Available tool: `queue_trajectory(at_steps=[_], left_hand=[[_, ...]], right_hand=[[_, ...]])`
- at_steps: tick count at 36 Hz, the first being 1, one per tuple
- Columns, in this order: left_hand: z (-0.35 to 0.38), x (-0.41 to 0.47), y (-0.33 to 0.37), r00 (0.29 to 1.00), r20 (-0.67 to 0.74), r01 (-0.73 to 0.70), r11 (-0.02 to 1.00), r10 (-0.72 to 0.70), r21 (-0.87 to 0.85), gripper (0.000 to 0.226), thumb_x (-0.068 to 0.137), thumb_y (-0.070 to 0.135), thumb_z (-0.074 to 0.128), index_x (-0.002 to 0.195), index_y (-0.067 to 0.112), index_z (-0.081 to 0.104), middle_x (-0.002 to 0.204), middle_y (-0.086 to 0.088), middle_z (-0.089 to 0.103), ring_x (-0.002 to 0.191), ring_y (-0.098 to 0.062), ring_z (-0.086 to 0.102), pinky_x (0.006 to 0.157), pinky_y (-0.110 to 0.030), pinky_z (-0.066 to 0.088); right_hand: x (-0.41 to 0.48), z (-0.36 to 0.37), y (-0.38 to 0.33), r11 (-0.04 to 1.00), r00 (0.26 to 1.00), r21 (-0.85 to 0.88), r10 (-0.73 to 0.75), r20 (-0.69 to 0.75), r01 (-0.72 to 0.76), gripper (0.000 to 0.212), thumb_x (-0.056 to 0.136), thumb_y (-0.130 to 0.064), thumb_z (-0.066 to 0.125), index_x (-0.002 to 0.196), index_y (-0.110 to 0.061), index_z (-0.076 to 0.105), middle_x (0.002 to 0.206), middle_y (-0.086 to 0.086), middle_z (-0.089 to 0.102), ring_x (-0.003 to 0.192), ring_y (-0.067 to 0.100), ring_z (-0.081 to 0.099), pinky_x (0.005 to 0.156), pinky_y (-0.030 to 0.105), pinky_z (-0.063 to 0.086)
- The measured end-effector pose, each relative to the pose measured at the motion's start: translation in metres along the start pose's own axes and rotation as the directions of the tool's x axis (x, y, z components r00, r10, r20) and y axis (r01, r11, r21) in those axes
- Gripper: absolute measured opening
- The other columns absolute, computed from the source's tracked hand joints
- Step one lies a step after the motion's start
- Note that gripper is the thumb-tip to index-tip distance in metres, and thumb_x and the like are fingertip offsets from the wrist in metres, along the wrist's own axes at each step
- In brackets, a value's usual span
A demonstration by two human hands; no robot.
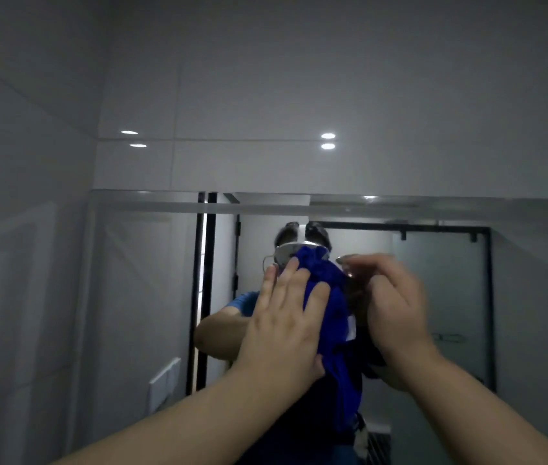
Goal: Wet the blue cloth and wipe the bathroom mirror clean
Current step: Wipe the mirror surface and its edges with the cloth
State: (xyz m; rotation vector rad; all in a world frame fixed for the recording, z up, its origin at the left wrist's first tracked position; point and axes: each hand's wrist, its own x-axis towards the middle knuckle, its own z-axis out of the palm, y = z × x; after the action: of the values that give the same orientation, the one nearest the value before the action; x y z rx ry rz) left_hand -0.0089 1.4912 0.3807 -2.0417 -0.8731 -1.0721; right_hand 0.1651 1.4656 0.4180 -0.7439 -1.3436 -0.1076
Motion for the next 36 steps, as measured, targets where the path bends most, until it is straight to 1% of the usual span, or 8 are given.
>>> queue_trajectory(at_steps=[4, 7, 11, 15, 22, 31, 33, 36], left_hand=[[-0.006, 0.015, -0.004, 0.999, -0.038, -0.024, 1.0, 0.024, 0.009, 0.089, 0.064, 0.072, 0.079, 0.133, 0.025, 0.049, 0.14, -0.004, 0.046, 0.142, -0.029, 0.043, 0.13, -0.059, 0.021], [-0.018, 0.033, -0.008, 0.999, -0.016, -0.043, 0.996, 0.044, 0.075, 0.087, 0.063, 0.068, 0.077, 0.134, 0.025, 0.05, 0.133, -0.003, 0.05, 0.132, -0.029, 0.048, 0.13, -0.058, 0.02], [-0.039, 0.078, -0.012, 0.997, -0.081, -0.012, 0.995, 0.02, 0.104, 0.083, 0.071, 0.071, 0.071, 0.137, 0.024, 0.049, 0.134, -0.004, 0.052, 0.128, -0.029, 0.049, 0.121, -0.052, 0.029], [-0.062, 0.113, -0.039, 0.965, -0.164, 0.218, 0.974, -0.206, 0.057, 0.093, 0.073, 0.078, 0.07, 0.142, 0.022, 0.047, 0.136, -0.006, 0.051, 0.127, -0.031, 0.048, 0.107, -0.049, 0.037], [-0.043, 0.061, -0.124, 0.777, -0.275, 0.544, 0.824, -0.566, -0.157, 0.078, 0.069, 0.087, 0.058, 0.11, 0.021, 0.064, 0.105, -0.004, 0.067, 0.101, -0.034, 0.066, 0.082, -0.049, 0.058], [0.017, -0.094, -0.103, 0.398, -0.082, 0.814, 0.393, -0.914, -0.428, 0.06, 0.071, 0.053, 0.064, 0.121, 0.022, 0.056, 0.114, -0.008, 0.066, 0.106, -0.038, 0.066, 0.089, -0.057, 0.059], [0.028, -0.095, -0.06, 0.493, -0.037, 0.817, 0.477, -0.869, -0.324, 0.062, 0.076, 0.044, 0.069, 0.129, 0.018, 0.051, 0.125, -0.007, 0.057, 0.116, -0.035, 0.058, 0.1, -0.056, 0.055], [0.032, -0.087, 0.003, 0.802, 0.082, 0.597, 0.793, -0.592, -0.122, 0.072, 0.077, 0.04, 0.074, 0.14, 0.022, 0.044, 0.129, -0.003, 0.049, 0.116, -0.026, 0.053, 0.103, -0.046, 0.052]], right_hand=[[-0.003, -0.015, 0.033, 0.908, 0.955, -0.382, -0.249, -0.162, 0.172, 0.028, 0.077, -0.012, 0.043, 0.091, -0.018, 0.066, 0.094, -0.002, 0.067, 0.094, 0.026, 0.057, 0.083, 0.05, 0.047], [-0.013, -0.02, 0.052, 0.8, 0.932, -0.553, -0.347, -0.107, 0.234, 0.02, 0.074, -0.009, 0.048, 0.084, -0.016, 0.064, 0.09, -0.003, 0.065, 0.087, 0.027, 0.055, 0.081, 0.039, 0.036], [-0.008, -0.017, 0.061, 0.774, 0.914, -0.585, -0.384, -0.131, 0.242, 0.018, 0.073, -0.008, 0.051, 0.084, -0.015, 0.064, 0.088, 0.001, 0.065, 0.084, 0.029, 0.054, 0.078, 0.042, 0.036], [-0.008, -0.016, 0.062, 0.742, 0.906, -0.62, -0.407, -0.114, 0.255, 0.019, 0.07, -0.008, 0.056, 0.085, -0.015, 0.065, 0.09, 0.002, 0.066, 0.085, 0.03, 0.054, 0.08, 0.042, 0.037], [-0.008, -0.016, 0.066, 0.731, 0.901, -0.635, -0.416, -0.123, 0.251, 0.023, 0.07, -0.007, 0.054, 0.086, -0.017, 0.066, 0.091, 0.003, 0.067, 0.088, 0.035, 0.056, 0.087, 0.045, 0.039], [-0.011, -0.012, 0.066, 0.707, 0.903, -0.666, -0.414, -0.114, 0.239, 0.019, 0.069, -0.009, 0.053, 0.082, -0.015, 0.064, 0.088, 0.006, 0.064, 0.086, 0.035, 0.053, 0.082, 0.041, 0.033], [-0.011, -0.012, 0.064, 0.702, 0.899, -0.667, -0.423, -0.109, 0.25, 0.019, 0.069, -0.009, 0.052, 0.083, -0.015, 0.063, 0.088, 0.006, 0.063, 0.086, 0.033, 0.052, 0.081, 0.039, 0.03], [-0.009, -0.013, 0.061, 0.706, 0.902, -0.658, -0.422, -0.093, 0.262, 0.018, 0.069, -0.01, 0.05, 0.082, -0.015, 0.062, 0.086, 0.006, 0.062, 0.084, 0.032, 0.051, 0.081, 0.035, 0.026]])
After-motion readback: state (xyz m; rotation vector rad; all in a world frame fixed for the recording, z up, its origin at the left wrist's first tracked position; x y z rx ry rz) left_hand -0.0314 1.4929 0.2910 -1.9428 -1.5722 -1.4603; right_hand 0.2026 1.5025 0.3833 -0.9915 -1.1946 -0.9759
